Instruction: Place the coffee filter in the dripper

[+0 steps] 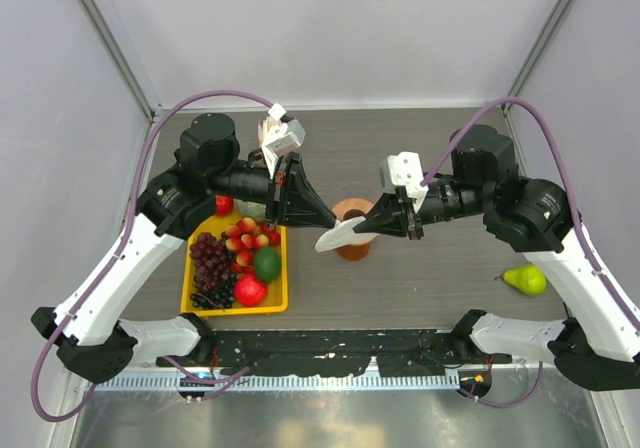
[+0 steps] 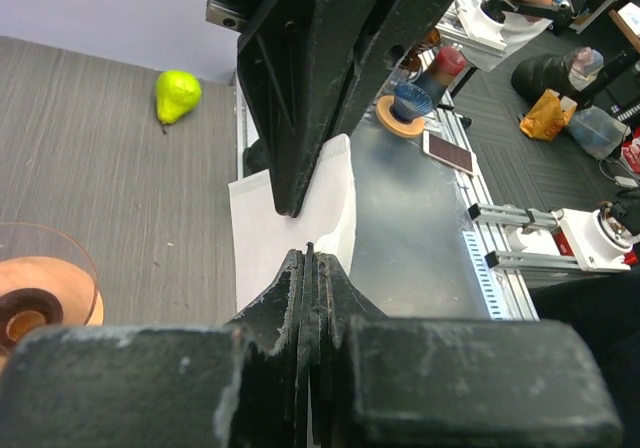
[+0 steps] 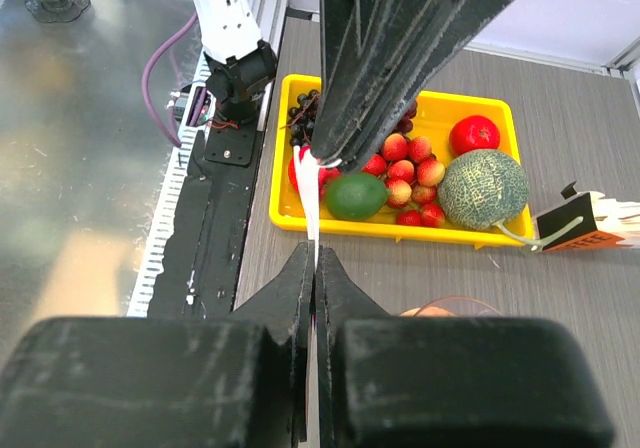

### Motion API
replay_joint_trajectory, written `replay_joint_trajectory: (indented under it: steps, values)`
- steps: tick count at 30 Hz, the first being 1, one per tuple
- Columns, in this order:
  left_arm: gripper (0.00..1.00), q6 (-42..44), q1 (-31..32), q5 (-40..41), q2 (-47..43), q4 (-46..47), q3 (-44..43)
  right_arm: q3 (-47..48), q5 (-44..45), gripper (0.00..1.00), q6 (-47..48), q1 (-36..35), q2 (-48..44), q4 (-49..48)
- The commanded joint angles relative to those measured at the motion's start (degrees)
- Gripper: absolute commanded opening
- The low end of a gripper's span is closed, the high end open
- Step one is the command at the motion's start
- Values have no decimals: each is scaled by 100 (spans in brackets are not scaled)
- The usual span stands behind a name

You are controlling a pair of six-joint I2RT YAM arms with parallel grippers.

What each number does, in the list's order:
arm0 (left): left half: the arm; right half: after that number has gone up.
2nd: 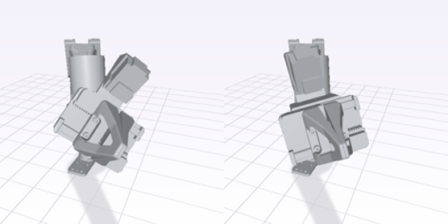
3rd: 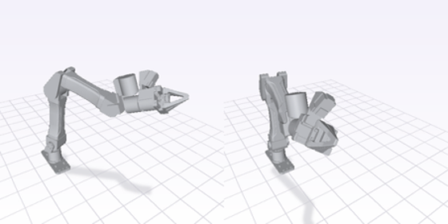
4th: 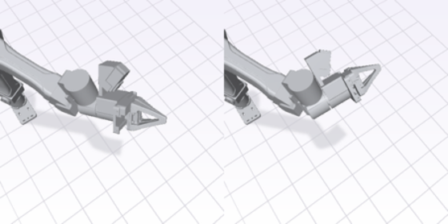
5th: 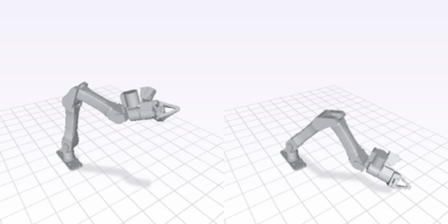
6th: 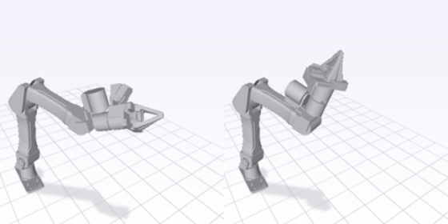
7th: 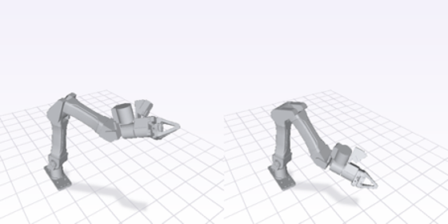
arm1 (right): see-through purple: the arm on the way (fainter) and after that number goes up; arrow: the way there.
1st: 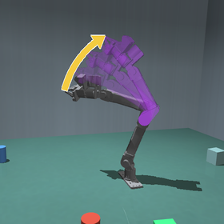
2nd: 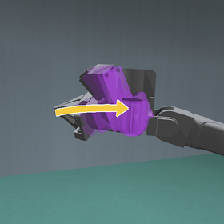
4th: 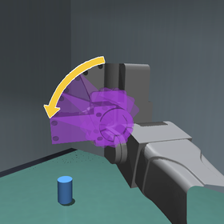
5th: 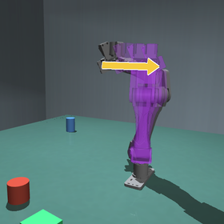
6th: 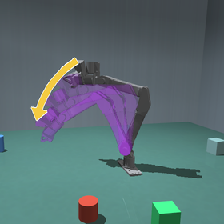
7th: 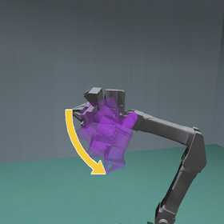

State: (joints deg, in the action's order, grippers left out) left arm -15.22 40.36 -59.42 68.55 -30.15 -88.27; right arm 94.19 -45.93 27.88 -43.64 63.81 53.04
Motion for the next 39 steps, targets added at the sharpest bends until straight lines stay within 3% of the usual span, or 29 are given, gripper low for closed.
replay_joint_trajectory:
  steps: [1,29,32,39]
  values:
    - [0,-86,-10,141,44,176,-33,249,-3,5,130,-83,44,-48]
    - [0,-304,60,362,132,157,90,-59,357,5,-433,-145,211,-822]
    - [11,-832,-220,63,79,414,170,-68,331,5,-74,-128,123,-550]
    - [47,-184,-652,88,-228,159,161,-270,278,5,86,-136,-141,-487]
